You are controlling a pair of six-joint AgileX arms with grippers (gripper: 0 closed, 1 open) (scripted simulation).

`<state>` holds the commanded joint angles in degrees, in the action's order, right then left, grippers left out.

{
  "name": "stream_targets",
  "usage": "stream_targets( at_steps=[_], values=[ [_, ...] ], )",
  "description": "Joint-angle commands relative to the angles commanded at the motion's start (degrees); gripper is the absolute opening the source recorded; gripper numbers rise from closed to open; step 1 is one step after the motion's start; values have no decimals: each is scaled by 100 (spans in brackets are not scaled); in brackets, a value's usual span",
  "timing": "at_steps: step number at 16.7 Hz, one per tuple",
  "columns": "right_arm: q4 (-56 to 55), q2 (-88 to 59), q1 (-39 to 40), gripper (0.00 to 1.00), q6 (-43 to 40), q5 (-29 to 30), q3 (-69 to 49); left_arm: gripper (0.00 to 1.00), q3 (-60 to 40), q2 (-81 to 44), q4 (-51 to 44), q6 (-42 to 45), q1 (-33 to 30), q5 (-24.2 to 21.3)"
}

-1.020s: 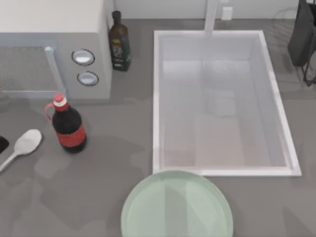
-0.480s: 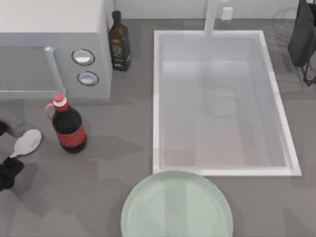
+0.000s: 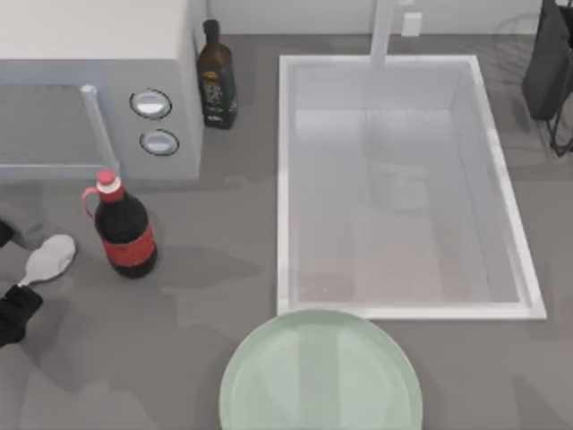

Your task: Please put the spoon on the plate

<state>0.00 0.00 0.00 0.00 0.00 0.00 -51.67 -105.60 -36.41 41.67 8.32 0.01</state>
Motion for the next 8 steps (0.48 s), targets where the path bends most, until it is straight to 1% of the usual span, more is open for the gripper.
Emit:
stream_targets(
  at_steps=[8],
  values=[
    [0, 0, 0, 100, 0, 0, 0, 25, 0, 0, 0, 0, 0, 0]
  ],
)
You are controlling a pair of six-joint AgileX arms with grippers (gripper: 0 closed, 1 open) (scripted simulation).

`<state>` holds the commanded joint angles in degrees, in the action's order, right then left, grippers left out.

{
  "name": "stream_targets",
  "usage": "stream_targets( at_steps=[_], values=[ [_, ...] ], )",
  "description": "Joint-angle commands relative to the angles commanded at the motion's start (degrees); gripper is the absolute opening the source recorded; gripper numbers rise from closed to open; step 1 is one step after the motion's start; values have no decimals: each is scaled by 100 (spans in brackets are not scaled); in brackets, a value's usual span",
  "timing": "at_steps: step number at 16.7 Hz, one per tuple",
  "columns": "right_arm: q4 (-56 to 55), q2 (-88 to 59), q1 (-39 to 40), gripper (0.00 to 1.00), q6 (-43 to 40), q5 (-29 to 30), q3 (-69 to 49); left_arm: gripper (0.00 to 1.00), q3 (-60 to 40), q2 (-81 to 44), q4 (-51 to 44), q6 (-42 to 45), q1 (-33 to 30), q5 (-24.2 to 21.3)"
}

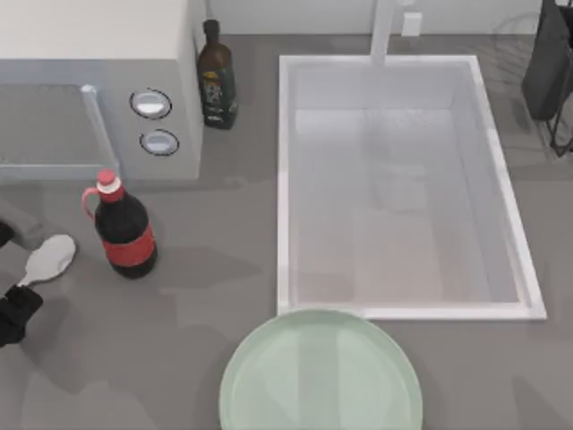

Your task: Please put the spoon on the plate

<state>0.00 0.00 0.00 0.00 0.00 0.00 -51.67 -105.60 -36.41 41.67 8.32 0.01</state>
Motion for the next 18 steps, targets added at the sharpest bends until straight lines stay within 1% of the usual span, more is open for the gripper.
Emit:
stream_targets(
  at_steps=[3, 4, 11, 12, 15, 18],
  values=[
    [0, 0, 0, 100, 0, 0, 0, 2, 0, 0, 0, 0, 0, 0],
    [0, 0, 0, 100, 0, 0, 0, 0, 0, 0, 0, 0, 0, 0],
    [0, 0, 0, 100, 0, 0, 0, 0, 0, 0, 0, 0, 0, 0],
    [0, 0, 0, 100, 0, 0, 0, 0, -149, 356, -352, -31, 1, -108],
    [0, 0, 0, 100, 0, 0, 0, 0, -341, 435, -577, -28, 6, -108],
    [0, 0, 0, 100, 0, 0, 0, 0, -787, 686, -1339, -20, -8, -108]
  ],
)
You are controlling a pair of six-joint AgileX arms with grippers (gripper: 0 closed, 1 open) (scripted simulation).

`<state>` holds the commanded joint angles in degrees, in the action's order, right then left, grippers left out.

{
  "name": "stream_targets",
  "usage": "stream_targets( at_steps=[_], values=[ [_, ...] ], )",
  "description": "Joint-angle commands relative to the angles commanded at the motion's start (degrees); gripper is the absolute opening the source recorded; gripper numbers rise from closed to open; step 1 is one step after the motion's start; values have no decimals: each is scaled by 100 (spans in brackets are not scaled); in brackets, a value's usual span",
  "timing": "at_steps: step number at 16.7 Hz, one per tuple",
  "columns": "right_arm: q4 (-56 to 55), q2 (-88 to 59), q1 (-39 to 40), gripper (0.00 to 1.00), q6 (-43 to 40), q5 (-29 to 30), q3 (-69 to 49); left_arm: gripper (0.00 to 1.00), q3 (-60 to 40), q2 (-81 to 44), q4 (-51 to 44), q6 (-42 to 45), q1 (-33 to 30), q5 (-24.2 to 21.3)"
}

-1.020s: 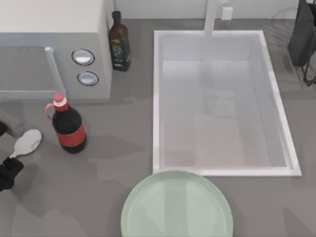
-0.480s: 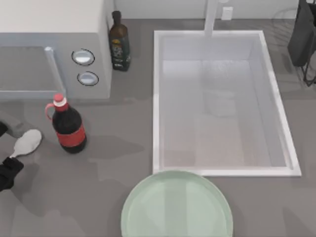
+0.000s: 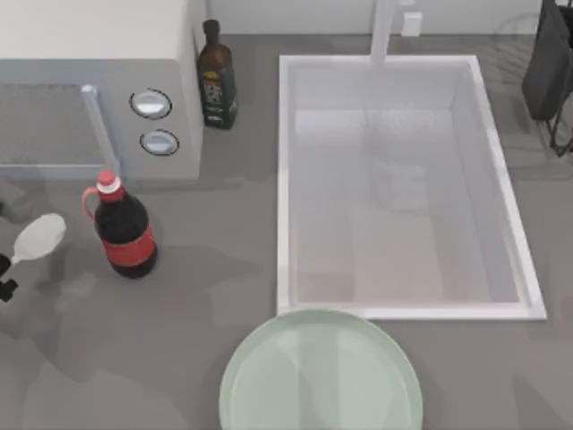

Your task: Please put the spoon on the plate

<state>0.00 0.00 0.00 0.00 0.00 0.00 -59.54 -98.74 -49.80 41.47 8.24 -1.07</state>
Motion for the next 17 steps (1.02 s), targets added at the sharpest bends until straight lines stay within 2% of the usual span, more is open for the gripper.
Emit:
stream_targets(
  at_steps=[5, 12, 17],
  values=[
    [0, 0, 0, 100, 0, 0, 0, 0, -738, 497, -1263, -34, -9, 2],
    [0, 0, 0, 100, 0, 0, 0, 0, -786, 550, -1367, -80, -23, 19],
    [0, 0, 0, 100, 0, 0, 0, 0, -596, 647, -1814, -1085, -511, 291]
  ],
)
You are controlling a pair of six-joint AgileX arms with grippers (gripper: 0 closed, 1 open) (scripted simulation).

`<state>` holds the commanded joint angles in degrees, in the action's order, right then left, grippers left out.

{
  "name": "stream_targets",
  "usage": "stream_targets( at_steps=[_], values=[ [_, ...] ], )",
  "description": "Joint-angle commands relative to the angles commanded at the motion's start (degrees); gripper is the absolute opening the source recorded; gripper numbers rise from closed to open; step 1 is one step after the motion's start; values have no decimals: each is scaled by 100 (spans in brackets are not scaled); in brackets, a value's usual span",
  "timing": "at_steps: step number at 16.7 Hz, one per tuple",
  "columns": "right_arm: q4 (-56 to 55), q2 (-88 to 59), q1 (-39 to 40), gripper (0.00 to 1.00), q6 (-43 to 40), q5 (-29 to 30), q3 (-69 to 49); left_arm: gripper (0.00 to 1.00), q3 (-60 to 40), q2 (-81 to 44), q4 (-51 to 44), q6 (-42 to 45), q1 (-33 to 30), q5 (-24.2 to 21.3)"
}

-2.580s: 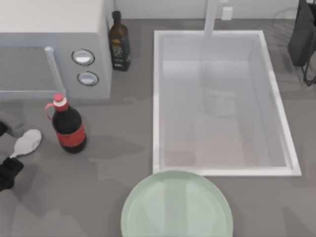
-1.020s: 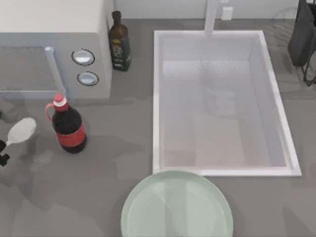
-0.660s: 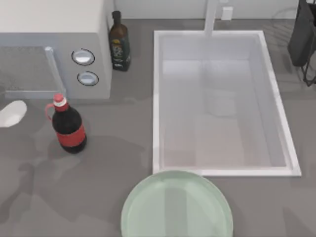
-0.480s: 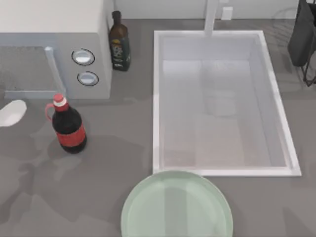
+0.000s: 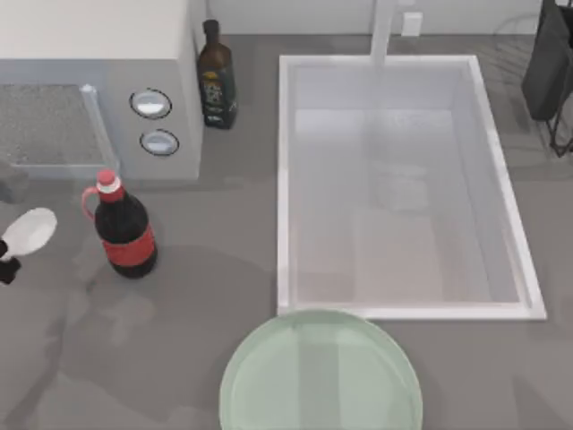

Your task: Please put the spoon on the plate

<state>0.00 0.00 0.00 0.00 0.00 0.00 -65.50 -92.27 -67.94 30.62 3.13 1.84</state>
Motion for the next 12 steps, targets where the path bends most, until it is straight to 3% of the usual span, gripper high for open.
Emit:
stream_targets(
  at_steps=[5, 12],
  values=[
    [0, 0, 0, 100, 0, 0, 0, 0, 321, 125, -723, -2140, -1039, 443],
    [0, 0, 0, 100, 0, 0, 0, 0, 592, -9, -1502, -6492, -2933, 841]
  ],
)
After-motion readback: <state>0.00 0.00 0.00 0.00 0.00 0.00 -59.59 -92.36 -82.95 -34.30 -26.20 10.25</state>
